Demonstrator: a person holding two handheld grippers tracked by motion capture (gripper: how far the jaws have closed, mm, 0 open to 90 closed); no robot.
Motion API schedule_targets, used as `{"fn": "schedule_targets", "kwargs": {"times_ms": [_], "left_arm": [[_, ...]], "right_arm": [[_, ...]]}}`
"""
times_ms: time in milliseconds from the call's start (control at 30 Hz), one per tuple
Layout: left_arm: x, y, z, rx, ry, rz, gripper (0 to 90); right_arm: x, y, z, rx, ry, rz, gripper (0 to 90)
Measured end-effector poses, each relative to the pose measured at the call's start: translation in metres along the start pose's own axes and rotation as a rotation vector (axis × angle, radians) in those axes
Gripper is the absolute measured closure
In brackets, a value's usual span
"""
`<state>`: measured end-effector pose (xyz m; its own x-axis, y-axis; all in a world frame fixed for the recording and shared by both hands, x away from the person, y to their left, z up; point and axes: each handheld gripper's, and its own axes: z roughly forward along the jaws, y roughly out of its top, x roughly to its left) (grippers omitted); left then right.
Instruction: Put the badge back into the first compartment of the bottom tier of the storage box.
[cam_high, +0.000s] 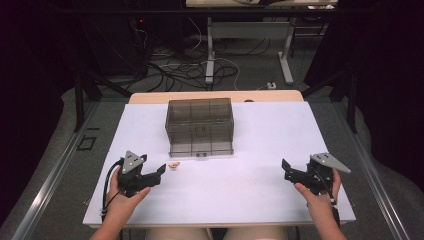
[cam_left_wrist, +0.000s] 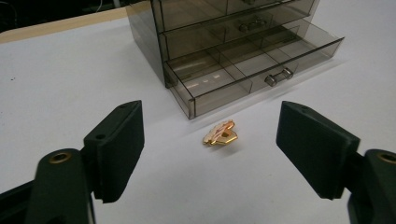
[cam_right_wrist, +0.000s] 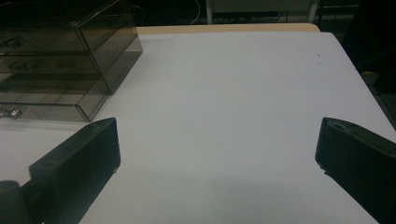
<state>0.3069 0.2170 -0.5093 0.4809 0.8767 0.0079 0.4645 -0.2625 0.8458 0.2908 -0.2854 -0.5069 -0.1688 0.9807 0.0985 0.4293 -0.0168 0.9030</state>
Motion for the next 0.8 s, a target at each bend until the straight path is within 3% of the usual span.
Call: {"fn": "schedule_targets", "kwargs": {"times_ms": [133, 300, 567, 800], "left_arm": [[-0.001, 0.005, 0.005, 0.008, 0.012, 0.023, 29.8], [-0.004, 0.008, 0.007, 0.010, 0.015, 0.049, 30.3], [-0.008, 0.015, 0.012, 0.009, 0.044, 0.131, 30.9], [-0.013, 0.020, 0.018, 0.013, 0.033, 0.144, 32.5]], "right_arm": [[-0.001, 0.000, 0.000, 0.001, 0.006, 0.015, 0.0], [-0.002, -0.001, 0.001, -0.010, 0.006, 0.020, 0.0], [-0.002, -0.001, 0.001, -0.009, 0.007, 0.038, 0.2], [-0.003, -0.002, 0.002, -0.008, 0.010, 0.046, 0.8]]}}
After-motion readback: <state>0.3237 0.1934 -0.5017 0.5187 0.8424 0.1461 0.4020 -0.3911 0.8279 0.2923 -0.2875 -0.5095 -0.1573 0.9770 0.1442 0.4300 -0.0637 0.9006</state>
